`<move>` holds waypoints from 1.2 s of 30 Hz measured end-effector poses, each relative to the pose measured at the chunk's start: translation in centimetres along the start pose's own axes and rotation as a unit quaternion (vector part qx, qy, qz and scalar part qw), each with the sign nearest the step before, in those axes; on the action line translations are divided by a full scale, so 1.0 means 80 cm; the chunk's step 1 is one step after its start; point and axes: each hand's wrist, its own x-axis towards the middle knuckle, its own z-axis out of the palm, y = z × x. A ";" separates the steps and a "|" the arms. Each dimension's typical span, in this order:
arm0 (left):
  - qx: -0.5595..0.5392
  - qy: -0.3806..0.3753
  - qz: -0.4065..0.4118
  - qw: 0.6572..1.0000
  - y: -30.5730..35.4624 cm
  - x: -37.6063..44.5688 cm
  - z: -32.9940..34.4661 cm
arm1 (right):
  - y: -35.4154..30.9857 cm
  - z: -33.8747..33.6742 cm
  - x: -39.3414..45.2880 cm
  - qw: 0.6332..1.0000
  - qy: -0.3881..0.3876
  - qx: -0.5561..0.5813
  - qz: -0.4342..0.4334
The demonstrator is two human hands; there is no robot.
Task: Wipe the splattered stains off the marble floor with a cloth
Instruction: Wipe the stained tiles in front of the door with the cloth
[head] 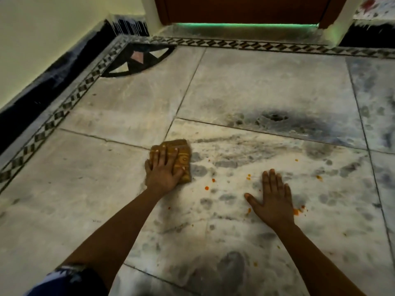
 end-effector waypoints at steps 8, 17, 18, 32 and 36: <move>-0.036 -0.056 0.021 0.998 0.052 0.121 -0.033 | 0.008 -0.004 0.001 1.000 0.009 -0.011 -0.028; 0.020 -0.027 0.224 0.974 0.010 -0.006 0.010 | 0.006 -0.006 0.003 1.000 0.001 -0.016 -0.022; 0.018 -0.022 0.217 0.976 -0.009 -0.010 0.010 | 0.005 -0.005 0.003 1.000 -0.001 -0.018 -0.021; 0.037 -0.035 0.238 0.970 0.050 0.008 0.012 | 0.003 -0.006 0.004 0.999 -0.003 -0.035 -0.013; 0.030 -0.032 0.237 0.971 -0.026 -0.029 0.019 | 0.002 -0.005 0.002 1.000 0.008 -0.024 -0.010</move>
